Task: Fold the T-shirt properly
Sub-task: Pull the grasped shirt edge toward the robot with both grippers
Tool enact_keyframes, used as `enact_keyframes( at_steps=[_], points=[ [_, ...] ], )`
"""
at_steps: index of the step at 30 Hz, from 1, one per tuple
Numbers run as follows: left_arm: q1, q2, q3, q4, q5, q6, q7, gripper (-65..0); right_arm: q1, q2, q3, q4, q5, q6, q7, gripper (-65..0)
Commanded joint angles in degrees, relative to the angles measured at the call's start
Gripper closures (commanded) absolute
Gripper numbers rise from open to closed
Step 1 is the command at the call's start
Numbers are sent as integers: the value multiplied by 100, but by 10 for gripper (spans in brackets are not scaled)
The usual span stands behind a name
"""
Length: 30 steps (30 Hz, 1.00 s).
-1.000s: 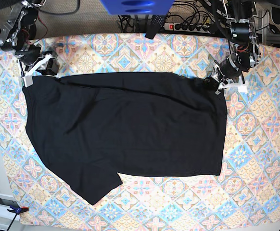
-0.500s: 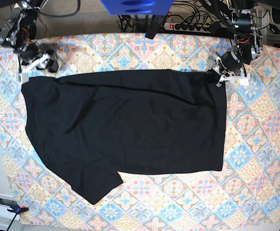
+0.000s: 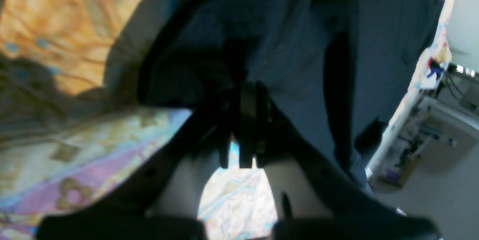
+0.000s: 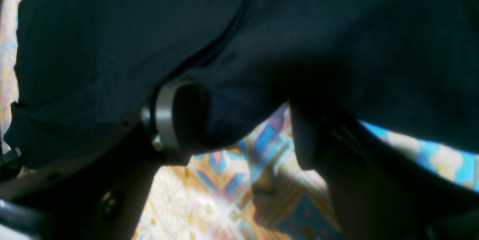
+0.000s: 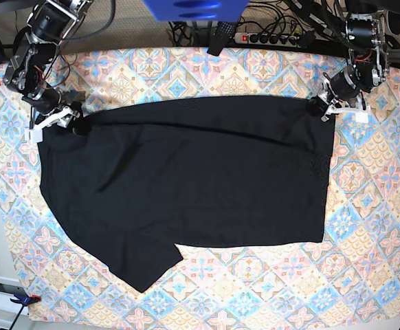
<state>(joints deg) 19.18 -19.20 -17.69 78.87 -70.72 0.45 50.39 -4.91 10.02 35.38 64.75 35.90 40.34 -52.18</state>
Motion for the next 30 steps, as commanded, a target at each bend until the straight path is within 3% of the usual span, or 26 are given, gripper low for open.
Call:
enact_keyframes(
  at_steps=[1, 5, 10, 12, 22, 24, 26, 30],
  points=[
    [-6, -62, -28, 91, -80, -40, -6, 0, 29, 75, 18, -27, -60, -34, 80, -385],
    [-6, -62, -28, 91, -80, -40, -6, 0, 126, 215, 27, -378, -60, -34, 317, -384],
    [82, -62, -28, 91, -80, -40, 3, 0, 152, 356, 643, -774, -69, -34, 388, -384],
    [108, -71, -28, 91, -80, -40, 3, 0, 152, 550, 748, -880, -69, -34, 388, -384],
    [117, -203, -20, 91, -62, -40, 3, 0, 152, 708, 757, -941, -69, -34, 388, -377],
    [117, -203, -20, 91, -62, -40, 3, 0, 152, 699, 739, -923, -69, -34, 370, -340],
    [117, -203, -11, 91, -62, -40, 3, 0, 152, 699, 739, -915, -69, -34, 352, -259],
    [232, -212, -11, 91, -62, -40, 3, 0, 108, 699, 739, -915, -69, -34, 344, -24]
  ],
)
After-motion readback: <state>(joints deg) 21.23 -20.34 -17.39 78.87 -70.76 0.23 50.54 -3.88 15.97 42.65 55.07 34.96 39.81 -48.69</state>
